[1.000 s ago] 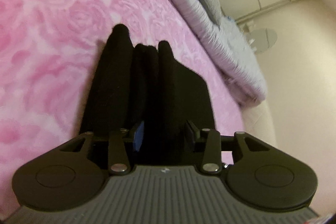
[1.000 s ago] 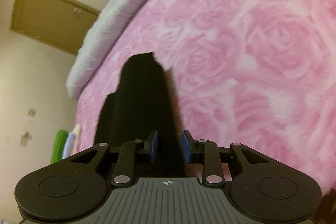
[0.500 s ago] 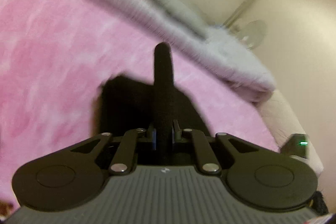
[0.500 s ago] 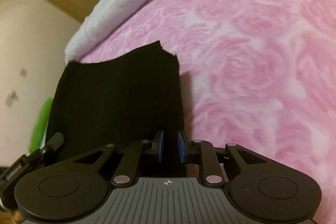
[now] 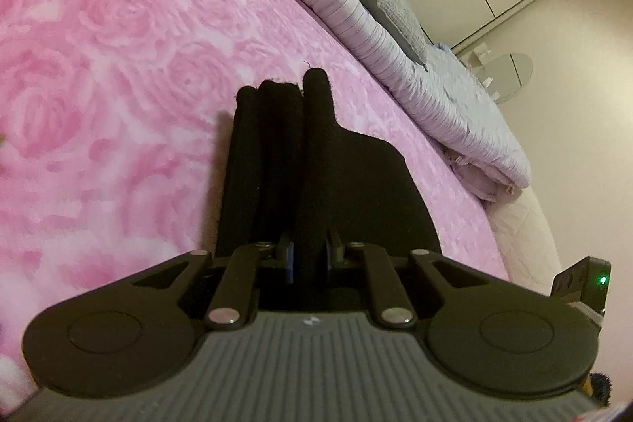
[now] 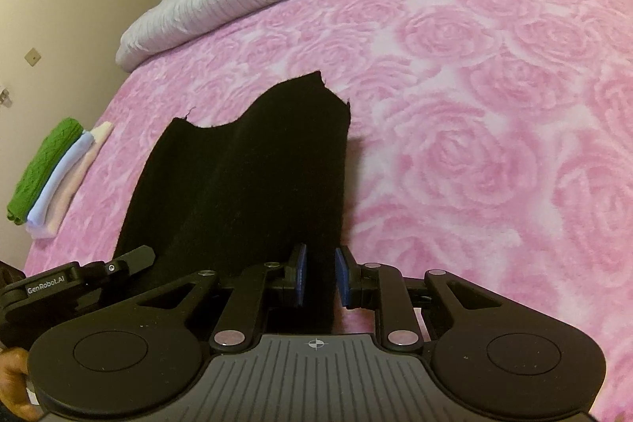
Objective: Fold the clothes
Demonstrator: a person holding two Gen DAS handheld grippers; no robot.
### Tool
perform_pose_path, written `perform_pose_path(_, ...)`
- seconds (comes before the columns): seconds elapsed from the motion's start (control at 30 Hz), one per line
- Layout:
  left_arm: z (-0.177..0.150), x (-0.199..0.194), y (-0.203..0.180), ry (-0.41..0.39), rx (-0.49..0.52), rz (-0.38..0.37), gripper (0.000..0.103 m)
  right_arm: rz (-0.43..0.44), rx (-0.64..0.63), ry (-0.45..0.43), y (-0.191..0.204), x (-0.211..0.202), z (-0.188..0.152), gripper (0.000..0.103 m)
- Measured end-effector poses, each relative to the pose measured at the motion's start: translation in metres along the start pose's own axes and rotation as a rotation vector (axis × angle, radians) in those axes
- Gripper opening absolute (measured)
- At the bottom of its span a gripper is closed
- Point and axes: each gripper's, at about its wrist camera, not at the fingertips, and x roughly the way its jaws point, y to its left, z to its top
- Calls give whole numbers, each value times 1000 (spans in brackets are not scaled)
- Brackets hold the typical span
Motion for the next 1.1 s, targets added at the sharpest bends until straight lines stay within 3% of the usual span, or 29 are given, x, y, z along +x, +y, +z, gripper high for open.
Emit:
perform_pose_path(0.43, 1, -8, -8, -2, 96, 44, 12, 43, -46, -48, 3, -4, -7, 21)
perform_pose_path(0.67, -7, -50, -18, -62, 40, 77, 13, 80, -6, -95, -9, -26, -13, 21)
perform_pose_path(0.73, -13, -61, -22, -68, 24, 90, 19, 88, 15, -101, -12, -38, -21, 21)
perform_pose_path(0.8, -24, -70, -20, -68, -33, 94, 27, 84, 33, -112, -14, -50, -33, 21)
perform_pose_path(1.1, -65, -85, 10, -80, -390, 24, 34, 87, 36, -120, -9, -64, -51, 21)
